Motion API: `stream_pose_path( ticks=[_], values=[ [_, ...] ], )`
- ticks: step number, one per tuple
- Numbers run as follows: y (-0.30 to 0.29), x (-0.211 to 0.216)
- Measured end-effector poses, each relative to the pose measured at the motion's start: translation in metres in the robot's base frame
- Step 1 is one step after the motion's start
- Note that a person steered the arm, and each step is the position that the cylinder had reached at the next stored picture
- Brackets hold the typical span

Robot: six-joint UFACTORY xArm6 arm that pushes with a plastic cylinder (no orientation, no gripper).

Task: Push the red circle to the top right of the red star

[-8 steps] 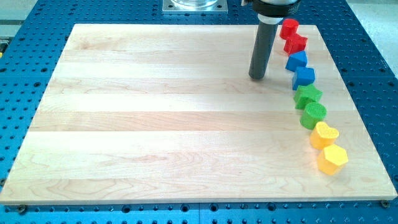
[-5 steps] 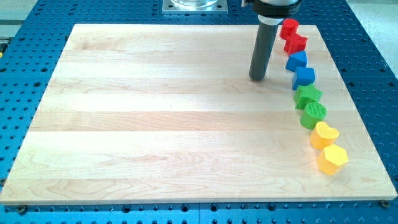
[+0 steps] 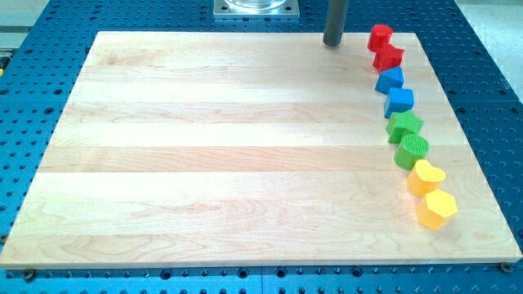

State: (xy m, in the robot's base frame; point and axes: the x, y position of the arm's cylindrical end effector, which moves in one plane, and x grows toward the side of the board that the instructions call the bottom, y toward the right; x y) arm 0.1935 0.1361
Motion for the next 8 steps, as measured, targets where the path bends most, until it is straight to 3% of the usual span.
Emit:
stream_pose_path(
  ticks=[1, 2, 4, 6, 8],
  values=[
    [0.022, -0.001],
    [0.101, -0.002],
    [0.184, 0.007],
    [0.127, 0.013],
    [0.122, 0.023]
  ],
)
